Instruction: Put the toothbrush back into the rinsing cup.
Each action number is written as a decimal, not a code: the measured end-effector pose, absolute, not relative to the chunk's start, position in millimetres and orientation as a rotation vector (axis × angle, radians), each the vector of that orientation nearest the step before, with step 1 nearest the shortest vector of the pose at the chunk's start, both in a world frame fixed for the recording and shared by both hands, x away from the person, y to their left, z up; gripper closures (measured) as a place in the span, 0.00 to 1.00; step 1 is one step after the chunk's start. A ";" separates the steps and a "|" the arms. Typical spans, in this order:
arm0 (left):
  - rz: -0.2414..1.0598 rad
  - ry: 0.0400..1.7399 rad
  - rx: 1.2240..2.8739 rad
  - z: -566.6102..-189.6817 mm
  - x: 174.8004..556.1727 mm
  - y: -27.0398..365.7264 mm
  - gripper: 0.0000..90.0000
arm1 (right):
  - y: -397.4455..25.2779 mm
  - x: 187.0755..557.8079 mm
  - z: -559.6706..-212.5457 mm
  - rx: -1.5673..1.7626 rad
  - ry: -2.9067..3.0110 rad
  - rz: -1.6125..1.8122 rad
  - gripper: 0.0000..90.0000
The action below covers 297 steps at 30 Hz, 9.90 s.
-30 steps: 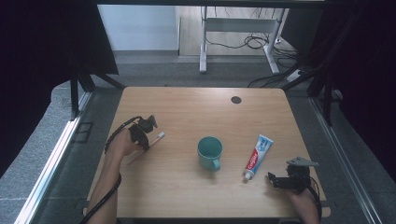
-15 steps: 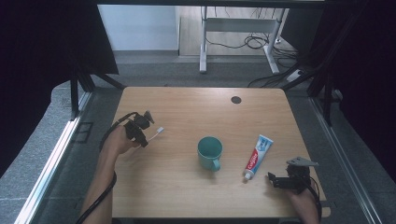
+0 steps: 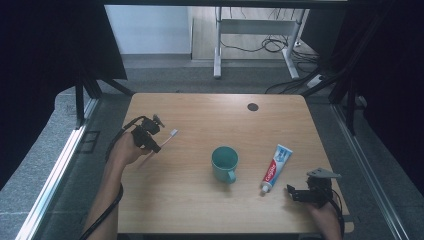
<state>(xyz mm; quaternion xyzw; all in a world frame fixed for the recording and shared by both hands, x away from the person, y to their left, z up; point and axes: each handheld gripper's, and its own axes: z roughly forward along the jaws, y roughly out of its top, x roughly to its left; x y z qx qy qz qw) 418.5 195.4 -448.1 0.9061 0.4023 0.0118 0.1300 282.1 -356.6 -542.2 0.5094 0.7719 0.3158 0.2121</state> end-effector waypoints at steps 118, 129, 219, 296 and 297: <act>0.112 0.604 2.053 -385.7 371.0 35.0 0.94 | -356.4 282.0 -542.0 1.417 2.145 0.880 0.00; 0.113 0.586 2.056 -398.3 369.4 24.1 0.94 | -356.2 281.9 -542.1 1.413 2.148 0.882 0.00; 0.129 0.663 2.205 -463.7 353.5 20.9 0.75 | -356.0 282.1 -542.1 1.409 2.151 0.884 0.00; 0.362 0.806 2.153 -463.3 315.2 111.6 0.00 | -356.1 282.1 -542.2 1.407 2.152 0.883 0.00; 0.362 0.806 2.153 -463.3 315.2 111.6 0.00 | -356.1 282.1 -542.2 1.407 2.152 0.883 0.00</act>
